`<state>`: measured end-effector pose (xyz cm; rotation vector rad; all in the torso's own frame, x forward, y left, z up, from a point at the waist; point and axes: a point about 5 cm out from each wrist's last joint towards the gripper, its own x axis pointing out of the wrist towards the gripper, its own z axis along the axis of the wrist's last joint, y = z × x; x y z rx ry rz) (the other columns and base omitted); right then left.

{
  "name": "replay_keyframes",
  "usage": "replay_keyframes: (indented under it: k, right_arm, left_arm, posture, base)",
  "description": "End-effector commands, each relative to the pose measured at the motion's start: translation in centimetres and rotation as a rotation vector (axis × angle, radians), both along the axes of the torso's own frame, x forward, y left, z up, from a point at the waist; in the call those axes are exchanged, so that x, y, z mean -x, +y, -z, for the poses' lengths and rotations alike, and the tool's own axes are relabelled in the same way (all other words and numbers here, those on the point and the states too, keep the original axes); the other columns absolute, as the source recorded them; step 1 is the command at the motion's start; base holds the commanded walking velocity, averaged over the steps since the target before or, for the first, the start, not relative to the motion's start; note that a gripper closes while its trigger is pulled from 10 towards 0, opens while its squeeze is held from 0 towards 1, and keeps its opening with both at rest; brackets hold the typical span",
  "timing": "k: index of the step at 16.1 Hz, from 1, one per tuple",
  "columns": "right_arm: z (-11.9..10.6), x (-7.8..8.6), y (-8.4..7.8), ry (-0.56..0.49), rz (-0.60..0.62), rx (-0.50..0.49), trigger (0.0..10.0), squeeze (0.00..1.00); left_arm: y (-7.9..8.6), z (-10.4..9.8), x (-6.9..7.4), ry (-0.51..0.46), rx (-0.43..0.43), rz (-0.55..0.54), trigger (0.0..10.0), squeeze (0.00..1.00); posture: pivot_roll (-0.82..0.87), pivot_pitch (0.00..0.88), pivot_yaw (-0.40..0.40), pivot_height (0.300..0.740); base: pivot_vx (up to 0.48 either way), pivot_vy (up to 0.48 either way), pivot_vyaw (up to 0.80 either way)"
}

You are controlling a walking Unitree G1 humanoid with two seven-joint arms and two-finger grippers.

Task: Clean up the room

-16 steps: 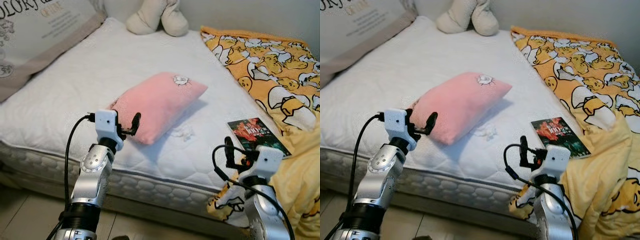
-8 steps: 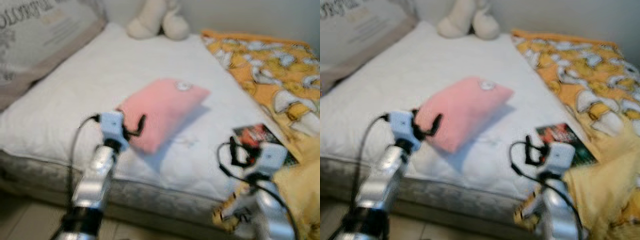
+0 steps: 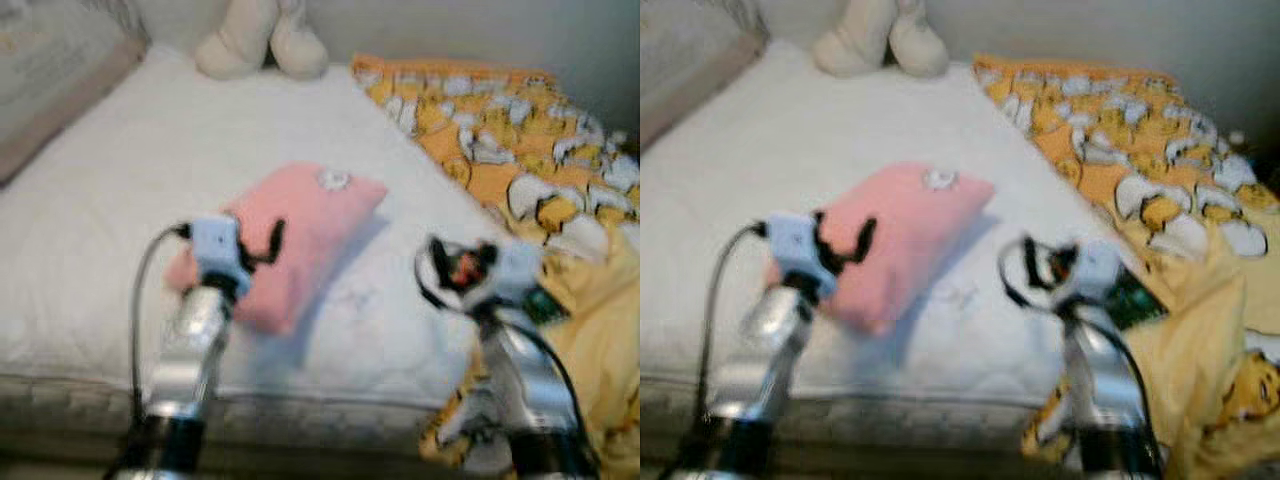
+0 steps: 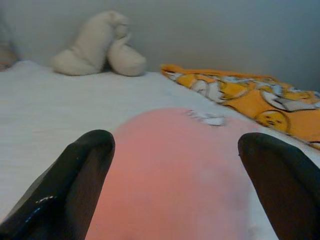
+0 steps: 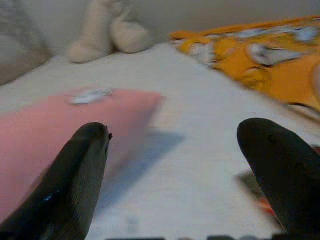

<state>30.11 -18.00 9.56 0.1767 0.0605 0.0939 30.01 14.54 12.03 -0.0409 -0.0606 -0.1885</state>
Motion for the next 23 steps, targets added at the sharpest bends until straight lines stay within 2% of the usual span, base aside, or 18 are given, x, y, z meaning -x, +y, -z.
replay_keyframes:
  k: [1,5,10,14,16,20,22,23]
  right_arm:
    - [0.3,-0.7,0.1,0.044,-0.031,-0.01,10.0,0.0]
    - [1.3,-3.1,1.0,0.128,-0.042,0.002,10.0,0.0]
    - [2.6,-4.5,2.0,0.22,-0.049,0.053,10.0,0.0]
    - [3.8,-4.6,2.0,0.295,-0.017,0.072,10.0,0.0]
    - [4.8,-4.1,2.6,0.344,-0.043,0.086,10.0,0.0]
    - [5.9,-3.5,3.3,0.411,-0.052,0.04,10.0,0.0]
    - [6.0,-3.5,3.6,0.41,-0.079,0.091,10.0,0.0]
    - [5.6,-3.8,4.0,0.381,-0.108,0.157,10.0,0.0]
  left_arm:
    - [-0.5,-1.0,0.3,-0.03,-0.008,0.022,10.0,0.0]
    - [-1.4,-2.6,1.5,-0.076,-0.044,0.105,10.0,0.0]
    - [-1.0,-3.1,2.7,-0.065,-0.071,0.113,10.0,0.0]
    - [-0.7,-3.2,3.2,-0.042,-0.078,0.104,10.0,0.0]
    - [-0.5,-3.1,3.9,-0.026,-0.086,0.094,10.0,0.0]
    - [0.0,-3.2,4.7,-0.012,-0.095,0.075,10.0,0.0]
    - [0.3,-3.5,4.9,-0.014,-0.105,0.064,10.0,0.0]
    - [0.6,-3.8,5.1,-0.017,-0.114,0.051,10.0,0.0]
  posture:
    - [0.06,0.0,-0.018,0.726]
    - [0.15,0.014,-0.029,0.726]
    - [0.2,0.034,-0.041,0.726]
    - [0.22,0.062,-0.049,0.726]
    - [0.24,0.089,-0.053,0.726]
    - [0.26,0.118,-0.05,0.726]
    - [0.29,0.134,-0.047,0.726]
    - [0.3,0.143,-0.048,0.726]
  base:
    - [0.0,0.0,0.0]
    - [0.0,0.0,0.0]
    - [0.0,0.0,0.0]
    - [0.0,0.0,0.0]
    - [0.0,0.0,0.0]
    - [0.0,0.0,0.0]
    - [0.0,0.0,0.0]
    - [0.0,0.0,0.0]
